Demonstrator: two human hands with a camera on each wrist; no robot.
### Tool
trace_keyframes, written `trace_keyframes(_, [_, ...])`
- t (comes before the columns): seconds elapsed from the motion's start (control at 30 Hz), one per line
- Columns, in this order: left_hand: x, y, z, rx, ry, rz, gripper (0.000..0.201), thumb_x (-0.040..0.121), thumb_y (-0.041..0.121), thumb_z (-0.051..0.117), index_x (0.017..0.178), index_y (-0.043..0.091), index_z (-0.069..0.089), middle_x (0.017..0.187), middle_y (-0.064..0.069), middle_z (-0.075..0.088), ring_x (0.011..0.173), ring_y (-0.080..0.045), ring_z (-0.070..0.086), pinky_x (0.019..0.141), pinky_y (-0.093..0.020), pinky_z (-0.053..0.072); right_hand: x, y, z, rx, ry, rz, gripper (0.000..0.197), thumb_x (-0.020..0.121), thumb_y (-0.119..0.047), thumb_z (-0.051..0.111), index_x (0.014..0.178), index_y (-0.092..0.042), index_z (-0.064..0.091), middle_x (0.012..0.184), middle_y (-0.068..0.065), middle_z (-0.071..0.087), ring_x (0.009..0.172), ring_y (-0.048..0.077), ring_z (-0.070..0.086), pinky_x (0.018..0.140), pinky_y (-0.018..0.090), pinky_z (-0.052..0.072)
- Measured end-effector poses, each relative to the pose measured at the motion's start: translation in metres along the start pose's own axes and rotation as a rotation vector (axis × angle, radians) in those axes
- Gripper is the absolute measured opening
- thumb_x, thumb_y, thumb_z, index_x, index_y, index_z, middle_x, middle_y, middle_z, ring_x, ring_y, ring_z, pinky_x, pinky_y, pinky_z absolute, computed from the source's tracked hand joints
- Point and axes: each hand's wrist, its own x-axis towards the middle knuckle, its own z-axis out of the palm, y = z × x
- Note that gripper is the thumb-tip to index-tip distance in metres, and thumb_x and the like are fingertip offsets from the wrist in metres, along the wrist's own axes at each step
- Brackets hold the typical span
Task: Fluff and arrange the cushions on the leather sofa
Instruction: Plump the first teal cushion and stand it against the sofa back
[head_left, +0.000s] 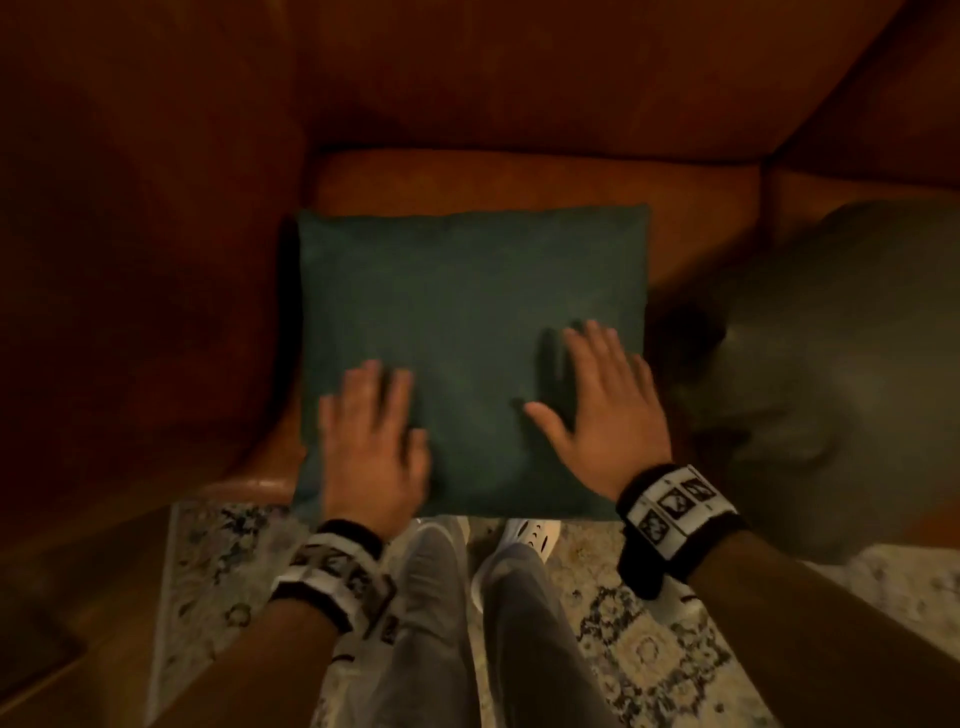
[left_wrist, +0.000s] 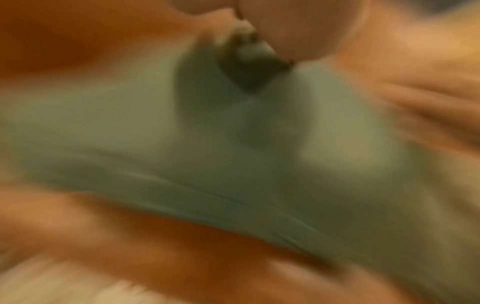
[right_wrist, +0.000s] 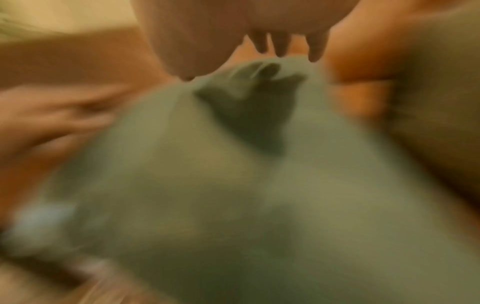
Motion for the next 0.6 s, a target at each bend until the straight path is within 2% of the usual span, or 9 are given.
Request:
trace_keyframes(0.07, [-0.005,0.035,0.012,0.054,-0.066,0.286,0.063,0.089,0.043,0.042,0.15,0.029,0.029,0.16,-0.008,0.019,0.147,-0.031,0.016,0.117,-0.055,0.014,-0.001,-0.021,0.012,-0.097,-0.012,-0.153,0.082,0.086,-0.069,0.045,0.152,-0.022,0.032,0.161,0.009,0.028,0.149,0.031,0.025,0.116,0.056,0.024])
trace_keyframes(0.2, [-0.023,-0.014,0.033,0.235,-0.211,0.261,0.067,0.089,0.059,0.036,0.15,0.044,0.012,0.162,0.003,0.011,0.148,-0.03,0.014,0.115,-0.058,0.015,-0.029,0.022,0.032,-0.2,-0.139,-0.151,0.076,0.088,-0.07,0.04,0.151,-0.029,0.033,0.161,0.004,0.028,0.148,0.031,0.027,0.114,0.056,0.03])
trace_keyframes(0.27, [-0.044,-0.057,0.034,0.165,-0.275,0.059,0.071,0.09,0.059,0.04,0.148,0.052,0.0,0.163,0.006,-0.001,0.148,-0.033,0.006,0.111,-0.064,0.023,-0.055,0.054,0.032,-0.176,-0.224,0.007,0.076,0.09,-0.073,0.033,0.154,-0.037,0.016,0.165,-0.001,0.017,0.15,0.027,0.02,0.117,0.055,0.025])
trace_keyframes(0.3, [-0.055,-0.074,0.029,0.076,-0.316,-0.119,0.075,0.091,0.053,0.045,0.146,0.054,-0.006,0.162,0.005,-0.007,0.148,-0.035,0.004,0.109,-0.065,0.026,-0.067,0.067,0.032,-0.13,-0.28,0.118,0.078,0.089,-0.075,0.031,0.154,-0.039,0.007,0.166,-0.003,0.012,0.151,0.025,0.016,0.119,0.054,0.021])
trace_keyframes(0.37, [-0.076,-0.094,0.017,-0.068,-0.337,-0.463,0.082,0.092,0.043,0.052,0.148,0.048,-0.008,0.162,-0.001,-0.01,0.148,-0.036,0.002,0.11,-0.067,0.022,-0.086,0.079,0.024,-0.054,-0.324,0.267,0.084,0.085,-0.077,0.027,0.154,-0.038,0.001,0.166,-0.002,0.008,0.152,0.023,0.01,0.12,0.054,0.019])
trace_keyframes(0.4, [-0.083,-0.093,0.009,-0.055,-0.301,-0.525,0.083,0.091,0.046,0.054,0.151,0.042,-0.005,0.162,-0.005,-0.007,0.148,-0.036,0.002,0.113,-0.066,0.017,-0.092,0.074,0.02,-0.045,-0.27,0.267,0.084,0.085,-0.076,0.03,0.154,-0.036,0.004,0.166,-0.001,0.008,0.152,0.023,0.009,0.12,0.054,0.019])
trace_keyframes(0.43, [-0.084,-0.083,0.002,0.012,-0.251,-0.473,0.087,0.088,0.051,0.056,0.153,0.037,-0.001,0.163,-0.007,-0.004,0.148,-0.036,0.002,0.115,-0.064,0.011,-0.093,0.062,0.018,-0.055,-0.196,0.215,0.082,0.086,-0.073,0.037,0.154,-0.035,0.009,0.166,0.0,0.008,0.152,0.023,0.009,0.121,0.053,0.019])
trace_keyframes(0.53, [-0.064,-0.018,0.003,0.104,-0.097,-0.061,0.1,0.075,0.057,0.068,0.153,0.032,0.012,0.161,-0.013,0.007,0.147,-0.038,0.007,0.115,-0.059,0.006,-0.077,0.001,0.023,-0.08,-0.044,-0.074,0.08,0.082,-0.06,0.062,0.15,-0.032,0.03,0.163,0.006,0.02,0.15,0.029,0.02,0.117,0.053,0.024])
trace_keyframes(0.6, [-0.044,0.021,0.012,0.115,-0.072,0.116,0.106,0.068,0.055,0.075,0.152,0.037,0.012,0.162,-0.008,0.006,0.148,-0.036,0.006,0.115,-0.06,0.005,-0.063,-0.024,0.038,-0.132,-0.067,-0.183,0.081,0.076,-0.056,0.072,0.146,-0.03,0.039,0.161,0.007,0.028,0.148,0.032,0.027,0.113,0.056,0.03])
